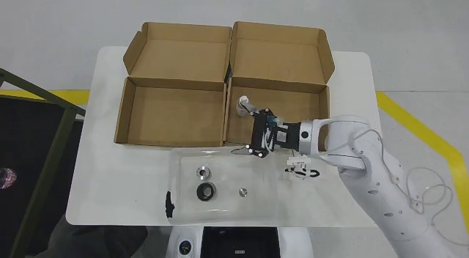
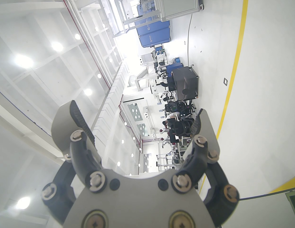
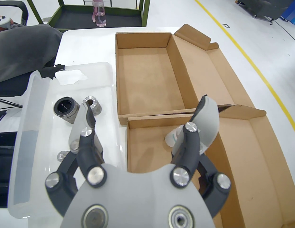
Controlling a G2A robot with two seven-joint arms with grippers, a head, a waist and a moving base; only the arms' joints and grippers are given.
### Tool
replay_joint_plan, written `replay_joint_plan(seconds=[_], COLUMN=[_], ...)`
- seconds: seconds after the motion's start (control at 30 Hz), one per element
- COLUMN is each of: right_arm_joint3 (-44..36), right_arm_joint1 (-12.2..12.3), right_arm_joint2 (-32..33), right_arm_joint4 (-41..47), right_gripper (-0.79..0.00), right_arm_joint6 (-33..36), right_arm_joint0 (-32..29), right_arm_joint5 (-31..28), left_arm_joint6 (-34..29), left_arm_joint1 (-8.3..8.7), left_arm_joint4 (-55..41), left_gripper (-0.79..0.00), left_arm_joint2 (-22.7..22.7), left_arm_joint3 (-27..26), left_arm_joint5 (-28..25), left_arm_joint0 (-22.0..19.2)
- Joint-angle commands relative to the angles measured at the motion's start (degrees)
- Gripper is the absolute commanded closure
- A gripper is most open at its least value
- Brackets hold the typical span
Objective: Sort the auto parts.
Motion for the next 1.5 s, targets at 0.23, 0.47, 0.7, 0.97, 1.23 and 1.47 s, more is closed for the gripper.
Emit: replay_joint_plan(seconds=[0.23,0.47,0.7,0.97,1.23,1.47], right_arm_joint3=[-4.36,-6.27,-7.56,-6.67,-5.71,-5.58], right_arm_joint1=[0.94,1.67,2.06,2.06,2.33,2.74], right_arm_joint2=[-0.88,-1.26,-2.59,-6.06,-7.9,-9.07], right_arm_joint4=[0.57,0.29,-0.55,-2.05,-2.45,-2.18], right_gripper=[-0.693,-0.68,-0.65,-0.625,-0.579,-0.56], right_arm_joint6=[4.27,8.0,10.46,13.71,16.72,19.73], right_arm_joint0=[-4.86,-6.9,-7.53,-6.7,-6.69,-6.76], right_arm_joint5=[-1.75,-2.97,-3.17,-2.5,-2.1,-2.66], left_arm_joint6=[0.0,0.0,0.0,0.0,0.0,0.0], left_arm_joint1=[0.0,0.0,0.0,0.0,0.0,0.0], left_arm_joint4=[0.0,0.0,0.0,0.0,0.0,0.0], left_gripper=[-0.785,-0.785,-0.785,-0.785,-0.785,-0.785], left_arm_joint2=[0.0,0.0,0.0,0.0,0.0,0.0], left_arm_joint3=[0.0,0.0,0.0,0.0,0.0,0.0], left_arm_joint5=[0.0,0.0,0.0,0.0,0.0,0.0], left_arm_joint0=[0.0,0.0,0.0,0.0,0.0,0.0])
